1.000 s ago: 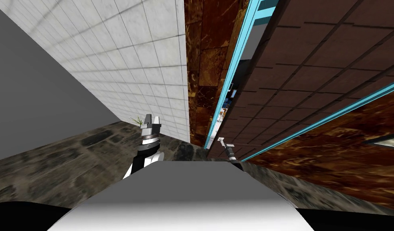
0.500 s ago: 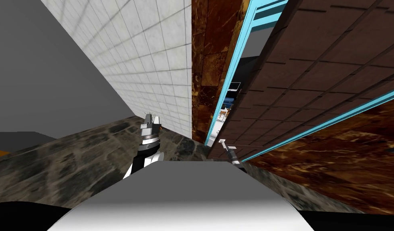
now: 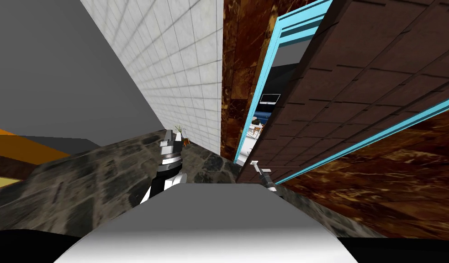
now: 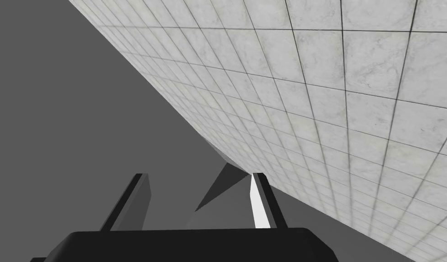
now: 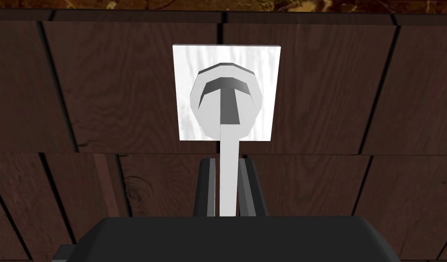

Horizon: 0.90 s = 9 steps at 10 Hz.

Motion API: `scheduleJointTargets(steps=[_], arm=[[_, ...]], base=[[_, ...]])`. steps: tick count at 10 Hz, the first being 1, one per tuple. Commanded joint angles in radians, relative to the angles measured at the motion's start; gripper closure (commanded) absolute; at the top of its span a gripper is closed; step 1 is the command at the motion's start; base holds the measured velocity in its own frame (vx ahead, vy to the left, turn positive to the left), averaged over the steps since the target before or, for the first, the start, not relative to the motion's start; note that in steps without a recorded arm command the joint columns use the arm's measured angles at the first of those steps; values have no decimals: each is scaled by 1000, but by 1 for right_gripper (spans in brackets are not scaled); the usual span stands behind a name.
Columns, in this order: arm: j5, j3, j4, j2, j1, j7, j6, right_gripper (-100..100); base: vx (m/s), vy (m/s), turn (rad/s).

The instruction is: Pull the door open

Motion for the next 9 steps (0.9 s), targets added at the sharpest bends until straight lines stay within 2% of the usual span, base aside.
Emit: scheduleJointTargets(steps=[1,7,8,9], arm=[[-1,12,27,0,-1,-8,-32,100],[-17,39,61,-18,26,-22,-108,100],[-13,39,66,-12,18,-20,-101,100],[-5,38,45,-1,13,-10,-76,100]], base=[[-195,-109,195],[-220,-79,182],[-102,-35,37],[-154,-34,58]])
